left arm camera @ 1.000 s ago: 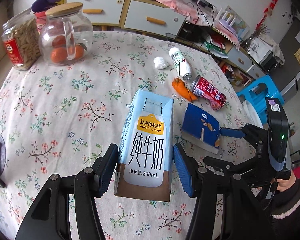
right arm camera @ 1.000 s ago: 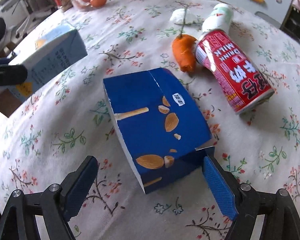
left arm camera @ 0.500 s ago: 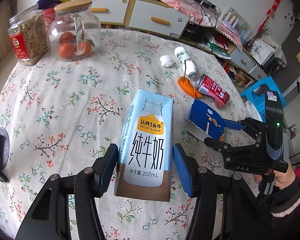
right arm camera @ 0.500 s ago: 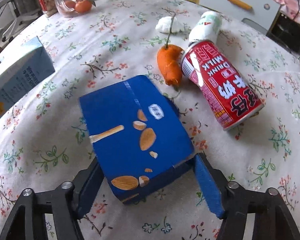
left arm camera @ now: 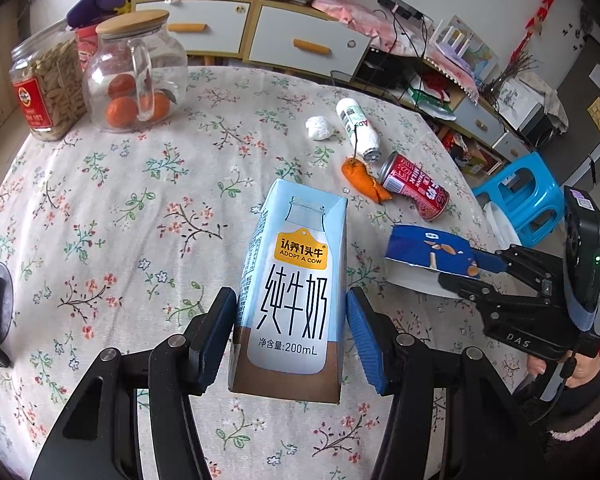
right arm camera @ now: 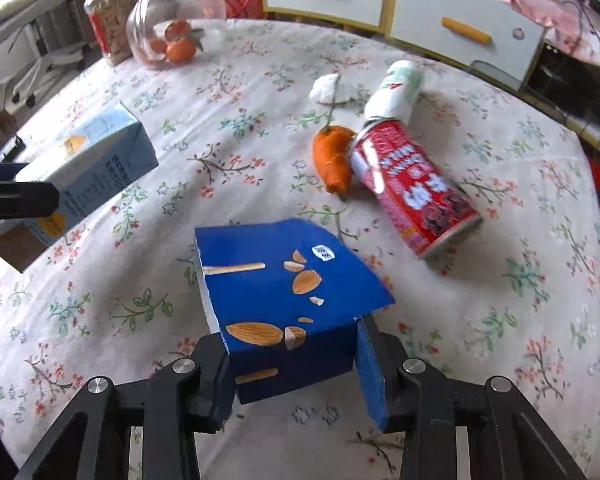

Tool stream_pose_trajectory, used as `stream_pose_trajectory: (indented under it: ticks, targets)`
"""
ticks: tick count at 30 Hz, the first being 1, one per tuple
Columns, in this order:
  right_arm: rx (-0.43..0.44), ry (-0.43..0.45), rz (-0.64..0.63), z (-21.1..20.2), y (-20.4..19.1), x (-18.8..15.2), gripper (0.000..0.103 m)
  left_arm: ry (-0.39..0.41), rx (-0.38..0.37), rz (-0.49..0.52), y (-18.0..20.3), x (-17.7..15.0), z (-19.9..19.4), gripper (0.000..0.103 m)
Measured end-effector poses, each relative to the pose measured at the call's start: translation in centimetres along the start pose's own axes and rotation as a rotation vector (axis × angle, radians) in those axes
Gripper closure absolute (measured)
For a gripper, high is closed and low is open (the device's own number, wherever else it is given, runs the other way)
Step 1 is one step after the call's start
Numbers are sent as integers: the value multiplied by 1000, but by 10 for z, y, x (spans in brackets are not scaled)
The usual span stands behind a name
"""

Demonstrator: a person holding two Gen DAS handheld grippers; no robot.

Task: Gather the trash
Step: 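Drop the blue box into the bucket with the right tool while the left drops the carton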

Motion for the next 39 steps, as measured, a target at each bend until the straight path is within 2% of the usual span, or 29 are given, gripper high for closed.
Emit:
stream_pose_trajectory:
  ticks: [6, 14, 18, 22, 27, 31, 37, 38, 39]
  targets:
    - [-22, 34, 35, -20, 13, -8, 59, 4, -6, 11, 11, -1, 0, 44]
    - [-50, 157, 119, -71, 42, -18, 59, 18, -17, 33, 26, -2, -2, 44]
    - [-110, 225, 210, -99, 73, -29, 59, 26, -25, 46, 35, -1, -4, 44]
    - [-234, 281, 358, -131, 122, -50, 59, 27, -35, 57, 46, 1, -4, 44]
    - [-333, 297, 582, -161, 181, -85, 59, 31, -53, 75, 67, 5, -3, 44]
    - [-376, 285, 711, -173, 212, -109, 59, 37, -66, 95, 86, 10, -2, 44]
    - [-403, 279, 804, -182, 243, -131, 58, 40, -84, 141, 121, 17, 1, 44]
    - [-403, 275, 818, -183, 247, -134, 56, 39, -86, 149, 126, 19, 2, 44]
    - [-404, 265, 836, -182, 251, -137, 48, 37, -90, 159, 133, 20, 3, 44]
Point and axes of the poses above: each gripper's, at about its wrist camera, not at the fingertips, and z roughly the way its jaws point, y to its right, x to its top, the point moved 5 cm from there along z, roughly the way its jaws point, and after that the axes turned 11 degrees about x, right-handed, at the moved point
